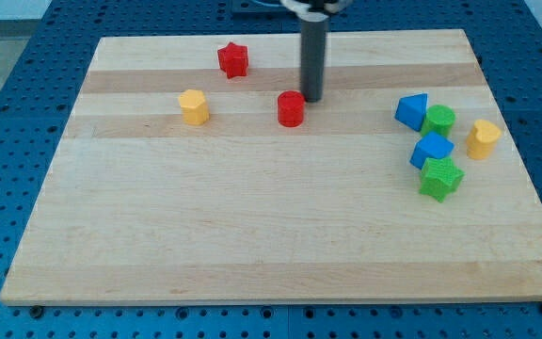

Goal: Move red star into red circle

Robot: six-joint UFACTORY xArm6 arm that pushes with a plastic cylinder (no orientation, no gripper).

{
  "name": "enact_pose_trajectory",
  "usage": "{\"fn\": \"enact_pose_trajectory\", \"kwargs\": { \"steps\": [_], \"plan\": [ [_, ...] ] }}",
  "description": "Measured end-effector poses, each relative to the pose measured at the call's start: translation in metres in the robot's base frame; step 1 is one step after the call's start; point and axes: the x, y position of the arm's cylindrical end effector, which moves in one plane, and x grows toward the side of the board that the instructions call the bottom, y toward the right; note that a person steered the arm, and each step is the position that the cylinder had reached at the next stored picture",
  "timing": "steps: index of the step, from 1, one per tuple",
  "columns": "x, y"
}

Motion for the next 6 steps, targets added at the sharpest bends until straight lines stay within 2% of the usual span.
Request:
{"fn": "enact_pose_trajectory", "kwargs": {
  "steps": [1,2,4,6],
  "plan": [
    [0.007,0.044],
    [-0.007,0.042],
    [-0.021,-0.053],
    [-0.122,-0.079]
  ]
}}
